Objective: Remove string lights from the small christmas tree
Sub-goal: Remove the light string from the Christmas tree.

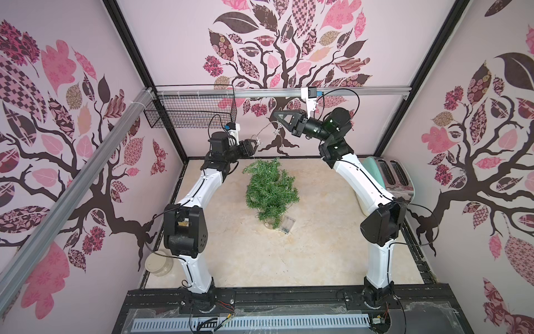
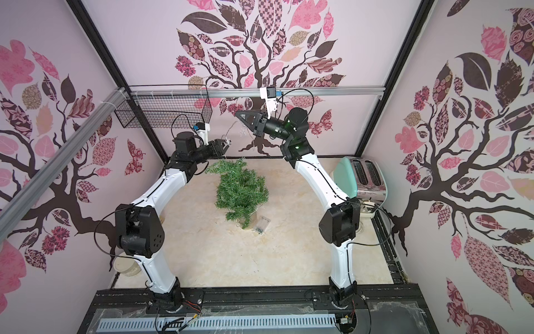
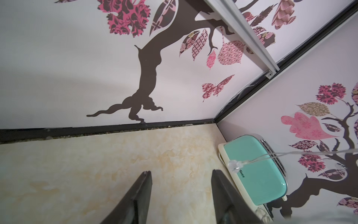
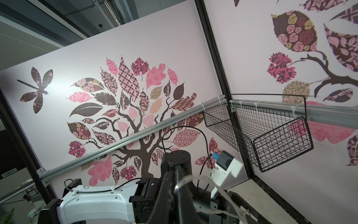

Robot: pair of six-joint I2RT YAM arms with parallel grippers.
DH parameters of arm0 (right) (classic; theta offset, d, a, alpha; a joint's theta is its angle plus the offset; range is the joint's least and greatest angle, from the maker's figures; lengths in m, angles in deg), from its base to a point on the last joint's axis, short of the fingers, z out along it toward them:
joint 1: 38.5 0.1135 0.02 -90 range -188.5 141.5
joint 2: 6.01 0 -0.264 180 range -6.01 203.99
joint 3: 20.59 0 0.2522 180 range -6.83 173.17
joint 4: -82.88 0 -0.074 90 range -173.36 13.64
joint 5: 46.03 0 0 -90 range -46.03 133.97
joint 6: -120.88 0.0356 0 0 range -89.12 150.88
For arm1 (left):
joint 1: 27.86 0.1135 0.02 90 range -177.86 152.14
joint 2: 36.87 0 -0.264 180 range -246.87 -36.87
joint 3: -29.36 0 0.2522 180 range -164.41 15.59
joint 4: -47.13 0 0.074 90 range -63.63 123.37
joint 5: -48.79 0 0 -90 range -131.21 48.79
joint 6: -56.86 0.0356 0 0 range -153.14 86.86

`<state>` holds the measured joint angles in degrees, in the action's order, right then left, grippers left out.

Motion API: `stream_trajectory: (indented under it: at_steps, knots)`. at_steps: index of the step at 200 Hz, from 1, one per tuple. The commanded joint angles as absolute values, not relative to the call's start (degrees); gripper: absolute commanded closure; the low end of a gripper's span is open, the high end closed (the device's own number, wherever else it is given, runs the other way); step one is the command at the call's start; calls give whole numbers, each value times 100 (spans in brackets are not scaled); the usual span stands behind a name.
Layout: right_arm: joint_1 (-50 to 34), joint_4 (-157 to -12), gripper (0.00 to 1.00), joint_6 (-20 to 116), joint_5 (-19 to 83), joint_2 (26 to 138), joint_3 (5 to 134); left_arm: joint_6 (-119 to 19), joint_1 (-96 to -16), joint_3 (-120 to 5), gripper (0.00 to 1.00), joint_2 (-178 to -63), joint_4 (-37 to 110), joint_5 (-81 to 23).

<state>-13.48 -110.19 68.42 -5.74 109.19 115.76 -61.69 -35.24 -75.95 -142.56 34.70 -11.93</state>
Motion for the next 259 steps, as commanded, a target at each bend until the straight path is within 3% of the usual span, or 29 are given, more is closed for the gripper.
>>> stream_trajectory:
  at_steps: [1,60,130,166,259]
  knots:
    - [-1330,-10796,100,6522,-569,10702,11737,-6113,-3412,-7430,52,-14021,3438,-1381]
    - [-1329,-10313,100,6179,-555,10685,12056,-6003,-3255,-7088,61,-13512,3380,-1653]
    - [-1330,-9974,100,5945,-529,10596,12176,-6263,-3170,-6333,80,-12628,3875,-1677]
    - [-1316,-9895,100,5927,-588,10539,12227,-6523,-3165,-5708,100,-12069,4217,-1841]
    - [-1088,-8943,100,4607,-374,9869,11810,-6904,-3185,-4425,100,-10431,4599,-2164]
